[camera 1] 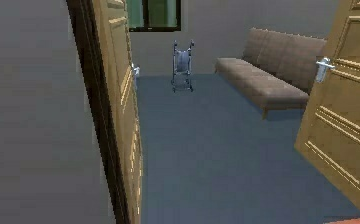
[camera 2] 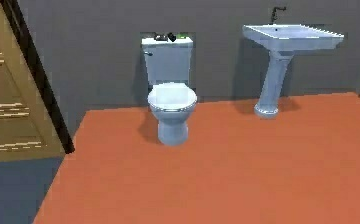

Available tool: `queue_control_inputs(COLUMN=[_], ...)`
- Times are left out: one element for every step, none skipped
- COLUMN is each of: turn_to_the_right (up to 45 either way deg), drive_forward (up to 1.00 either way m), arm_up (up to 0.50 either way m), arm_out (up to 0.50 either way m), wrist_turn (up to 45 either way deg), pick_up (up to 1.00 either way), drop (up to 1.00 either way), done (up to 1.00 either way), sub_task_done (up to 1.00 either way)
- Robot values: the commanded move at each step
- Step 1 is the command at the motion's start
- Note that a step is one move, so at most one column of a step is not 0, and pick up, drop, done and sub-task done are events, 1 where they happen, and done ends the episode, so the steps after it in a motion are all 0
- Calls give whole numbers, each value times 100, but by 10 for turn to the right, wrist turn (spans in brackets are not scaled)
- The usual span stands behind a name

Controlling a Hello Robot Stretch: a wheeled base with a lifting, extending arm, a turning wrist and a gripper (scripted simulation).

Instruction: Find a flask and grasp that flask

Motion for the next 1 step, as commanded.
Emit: queue_control_inputs(turn_to_the_right=[0], drive_forward=[60], arm_up=[0], arm_out=[0], wrist_turn=[0], pick_up=[0], drop=[0], done=[0], sub_task_done=[0])
